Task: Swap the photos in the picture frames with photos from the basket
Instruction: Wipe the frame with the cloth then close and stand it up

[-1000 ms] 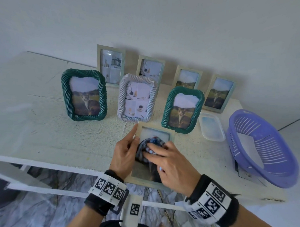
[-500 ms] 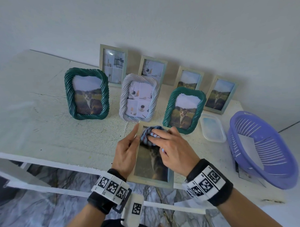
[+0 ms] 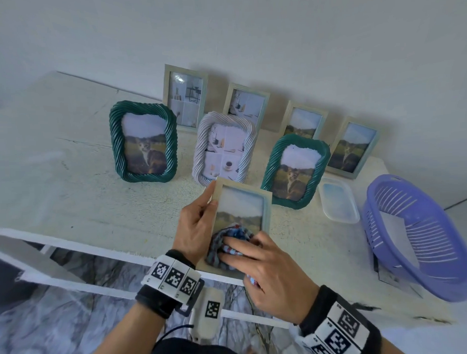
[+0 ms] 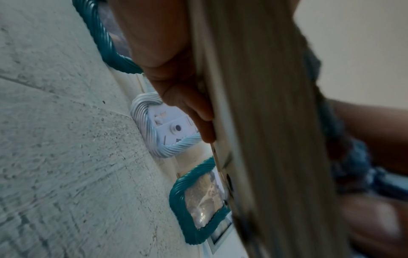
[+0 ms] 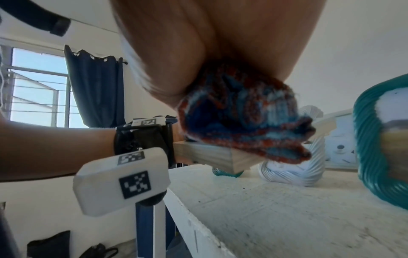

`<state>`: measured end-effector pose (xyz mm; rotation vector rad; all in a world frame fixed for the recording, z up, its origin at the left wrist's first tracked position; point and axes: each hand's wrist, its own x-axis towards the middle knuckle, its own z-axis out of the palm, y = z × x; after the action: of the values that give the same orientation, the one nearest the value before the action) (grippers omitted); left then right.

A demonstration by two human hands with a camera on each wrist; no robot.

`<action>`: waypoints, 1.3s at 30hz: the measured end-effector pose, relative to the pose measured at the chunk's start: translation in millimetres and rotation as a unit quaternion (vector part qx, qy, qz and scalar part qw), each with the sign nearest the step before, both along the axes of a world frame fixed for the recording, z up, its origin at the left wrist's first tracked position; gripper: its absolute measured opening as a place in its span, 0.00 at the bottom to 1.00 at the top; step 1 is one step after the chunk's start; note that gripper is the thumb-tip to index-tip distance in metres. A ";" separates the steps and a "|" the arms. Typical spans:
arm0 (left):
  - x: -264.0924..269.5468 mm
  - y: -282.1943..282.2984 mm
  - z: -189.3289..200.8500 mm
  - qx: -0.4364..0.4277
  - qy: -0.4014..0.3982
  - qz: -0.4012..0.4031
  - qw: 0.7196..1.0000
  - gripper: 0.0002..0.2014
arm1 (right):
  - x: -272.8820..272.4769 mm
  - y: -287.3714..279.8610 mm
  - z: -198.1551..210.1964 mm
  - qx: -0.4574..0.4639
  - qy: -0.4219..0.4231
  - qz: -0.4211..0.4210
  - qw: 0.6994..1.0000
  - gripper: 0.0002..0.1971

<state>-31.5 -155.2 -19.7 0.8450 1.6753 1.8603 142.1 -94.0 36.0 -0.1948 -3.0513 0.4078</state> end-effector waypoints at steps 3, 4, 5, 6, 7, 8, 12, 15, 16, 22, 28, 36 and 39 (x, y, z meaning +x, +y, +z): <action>1.1 1.8 -3.1 -0.014 0.021 0.005 1.000 0.21 | 9.5 0.7 -0.2 0.018 0.003 -0.023 1.000 0.22; 0.3 1.3 -3.6 -0.015 0.021 0.009 1.000 0.22 | 13.4 2.3 0.1 0.029 0.003 -0.029 0.999 0.21; -0.4 1.0 -3.6 -0.014 0.020 0.014 1.000 0.23 | 17.1 4.9 0.5 0.040 0.004 -0.036 0.999 0.20; -1.1 0.9 -4.1 -0.014 0.024 0.016 1.000 0.22 | 19.7 7.8 1.3 0.051 0.007 -0.042 0.998 0.19; -1.6 1.1 -5.6 -0.015 0.029 0.016 0.999 0.21 | 21.6 11.3 1.7 0.062 0.010 -0.044 0.997 0.17; -1.9 1.6 -6.0 -0.017 0.031 0.016 0.999 0.20 | 22.0 14.9 2.1 0.073 0.015 -0.046 0.996 0.17; 3.1 5.3 -7.1 -0.015 0.028 0.010 0.999 0.20 | 12.8 35.0 4.1 0.098 0.032 -0.091 0.991 0.15; 8.3 7.2 -4.8 -0.006 0.009 -0.003 1.000 0.20 | 0.2 51.6 4.5 0.099 0.040 -0.148 0.983 0.17; 9.1 8.1 -3.4 0.002 0.003 -0.005 1.000 0.20 | -4.7 54.3 5.1 0.094 0.047 -0.158 0.982 0.18; 2.8 7.6 2.5 0.018 0.000 -0.006 1.000 0.21 | -23.8 42.0 8.4 0.074 0.053 -0.147 0.985 0.25; -0.9 6.1 -3.6 0.025 -0.013 -0.010 1.000 0.23 | -15.1 20.7 9.1 0.062 0.025 -0.086 0.994 0.25; -2.3 3.7 -9.4 0.002 -0.027 0.000 1.000 0.24 | 16.0 -0.3 10.2 0.016 -0.001 -0.052 0.999 0.21; -2.5 4.5 -9.9 -0.007 -0.023 0.012 1.000 0.24 | 26.3 0.8 17.1 0.006 -0.006 -0.062 0.998 0.19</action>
<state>-34.1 -150.7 -29.6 0.7729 1.6756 1.8678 168.4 -93.2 53.1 -0.3853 -3.0315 0.3813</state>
